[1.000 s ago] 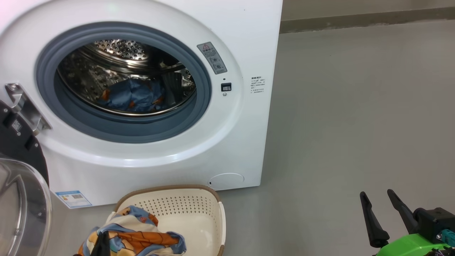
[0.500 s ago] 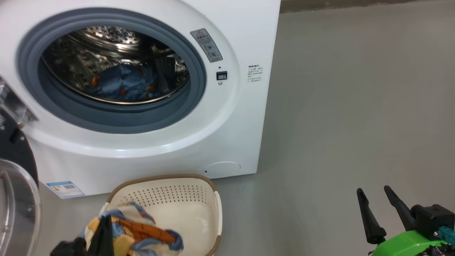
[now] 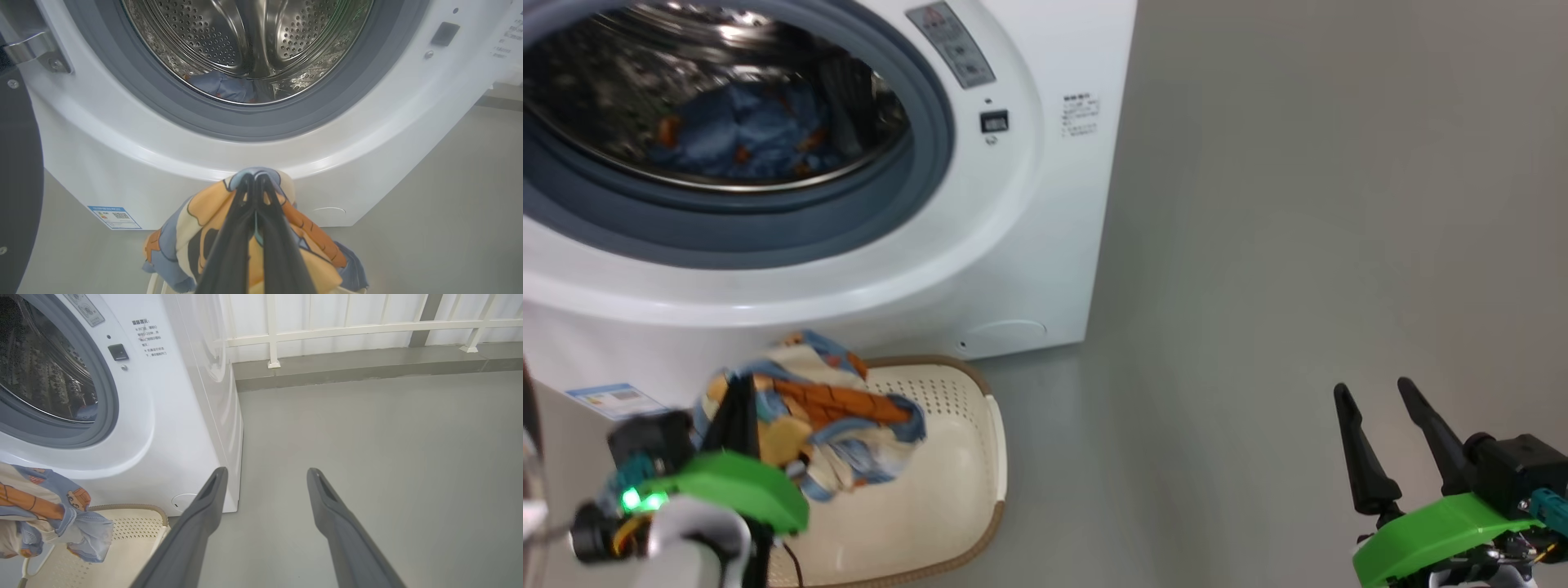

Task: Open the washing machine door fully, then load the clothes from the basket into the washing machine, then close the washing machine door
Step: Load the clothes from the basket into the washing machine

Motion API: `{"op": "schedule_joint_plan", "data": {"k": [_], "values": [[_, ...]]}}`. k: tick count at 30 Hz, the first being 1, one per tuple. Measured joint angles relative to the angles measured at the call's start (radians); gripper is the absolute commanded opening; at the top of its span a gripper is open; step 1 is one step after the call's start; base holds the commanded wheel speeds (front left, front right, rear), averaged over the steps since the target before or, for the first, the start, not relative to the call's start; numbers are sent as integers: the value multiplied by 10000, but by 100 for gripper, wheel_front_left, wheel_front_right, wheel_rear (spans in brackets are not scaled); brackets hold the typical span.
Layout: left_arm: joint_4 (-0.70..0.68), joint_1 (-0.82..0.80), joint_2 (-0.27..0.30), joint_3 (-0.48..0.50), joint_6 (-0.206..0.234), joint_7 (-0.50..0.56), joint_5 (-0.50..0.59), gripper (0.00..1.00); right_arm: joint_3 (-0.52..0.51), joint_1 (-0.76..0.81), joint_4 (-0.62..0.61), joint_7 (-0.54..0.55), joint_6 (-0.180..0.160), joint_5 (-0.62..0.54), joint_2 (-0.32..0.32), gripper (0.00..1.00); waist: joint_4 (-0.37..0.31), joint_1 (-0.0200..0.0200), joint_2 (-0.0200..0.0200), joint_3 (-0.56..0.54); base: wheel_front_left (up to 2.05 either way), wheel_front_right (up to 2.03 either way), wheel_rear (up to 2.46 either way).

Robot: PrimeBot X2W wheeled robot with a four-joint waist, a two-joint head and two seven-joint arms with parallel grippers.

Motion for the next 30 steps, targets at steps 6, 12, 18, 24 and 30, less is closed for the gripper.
{"op": "schedule_joint_plan", "data": {"k": [6, 12, 18, 24, 30], "values": [[815, -1585, 504, 52, -176, 738, -27, 0, 46, -362, 211, -393, 0, 84, 17, 100, -347, 1, 0, 671, 0, 0, 0], [1465, -3268, 1143, 38, -364, 1756, -50, 0, 234, -755, 635, -909, 0, 581, 29, 100, -761, 1, 0, 1351, 0, 0, 0], [1877, -4962, 1774, -6, -533, 2708, 6, 0, 483, -1172, 1114, -1413, 0, 988, 27, 100, -1170, 0, 1, 1996, 0, 0, 0], [2130, -6483, 2188, -128, -635, 3235, 127, 0, 786, -1598, 1624, -1883, 0, 1262, 25, 100, -1509, 0, 0, 2609, 0, 0, 0], [2602, -7634, 2725, -188, -796, 3494, 305, 0, 1216, -2045, 2057, -2228, 0, 1595, 29, 100, -1860, 0, 1, 3179, 0, 0, 0]]}}
